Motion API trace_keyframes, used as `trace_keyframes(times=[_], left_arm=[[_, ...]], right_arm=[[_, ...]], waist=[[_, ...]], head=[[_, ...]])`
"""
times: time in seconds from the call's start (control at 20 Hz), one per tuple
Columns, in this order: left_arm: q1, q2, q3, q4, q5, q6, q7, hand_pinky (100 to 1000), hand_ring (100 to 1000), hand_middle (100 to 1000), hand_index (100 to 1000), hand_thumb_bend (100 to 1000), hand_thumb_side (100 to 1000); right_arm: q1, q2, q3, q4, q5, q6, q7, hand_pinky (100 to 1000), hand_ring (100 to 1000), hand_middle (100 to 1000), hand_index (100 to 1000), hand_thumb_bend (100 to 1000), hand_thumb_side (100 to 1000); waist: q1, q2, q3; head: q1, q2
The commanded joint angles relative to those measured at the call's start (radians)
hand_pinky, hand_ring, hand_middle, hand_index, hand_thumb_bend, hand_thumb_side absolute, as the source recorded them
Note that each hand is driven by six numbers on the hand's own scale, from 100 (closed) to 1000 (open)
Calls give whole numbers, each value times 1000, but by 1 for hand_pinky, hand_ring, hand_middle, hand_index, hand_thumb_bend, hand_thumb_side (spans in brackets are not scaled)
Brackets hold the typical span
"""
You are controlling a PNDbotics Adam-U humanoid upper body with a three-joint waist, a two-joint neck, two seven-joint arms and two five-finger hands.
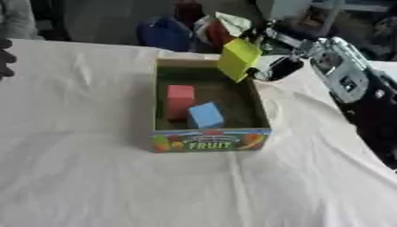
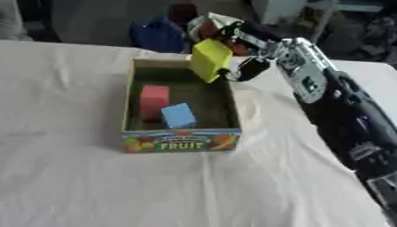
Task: Pick up objects on the table and place them in the box.
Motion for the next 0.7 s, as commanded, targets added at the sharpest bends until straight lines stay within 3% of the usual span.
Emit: trace_keyframes(times=[0.05, 0.2, 0.25, 0.5, 0.6, 0.7], left_arm=[[-15, 11, 2, -20, 7, 1, -2, 672, 611, 633, 822, 244, 878], [-14, 9, 2, -21, 8, 2, -1, 672, 610, 632, 822, 241, 882], [-13, 8, 2, -22, 8, 2, -1, 672, 610, 633, 822, 239, 883], [-10, 5, 2, -21, 8, 4, -1, 671, 610, 633, 823, 237, 884], [-9, 5, 1, -21, 9, 4, -1, 671, 610, 633, 824, 235, 886], [-7, 3, 2, -20, 9, 5, 0, 671, 610, 633, 825, 233, 887]], right_arm=[[-24, 6, -6, 51, 43, -12, 1, 752, 843, 684, 714, 236, 101], [-23, 19, -9, 86, 76, -19, -1, 759, 854, 737, 771, 274, 147], [-22, 20, -6, 91, 90, -24, -1, 771, 863, 771, 817, 331, 196], [-18, 26, 12, 80, 192, -54, 13, 790, 882, 829, 880, 450, 294], [-14, 27, 14, 74, 203, -63, 18, 802, 890, 871, 906, 564, 342], [-11, 24, 15, 63, 199, -67, 20, 806, 894, 893, 919, 606, 360]], waist=[[8, -19, 2], [10, -19, 3], [9, -19, 3], [8, -19, 0], [8, -19, -2], [8, -19, -5]], head=[[-5, -11], [-6, -13], [-6, -14], [-5, -16], [-2, -18], [-1, -19]])
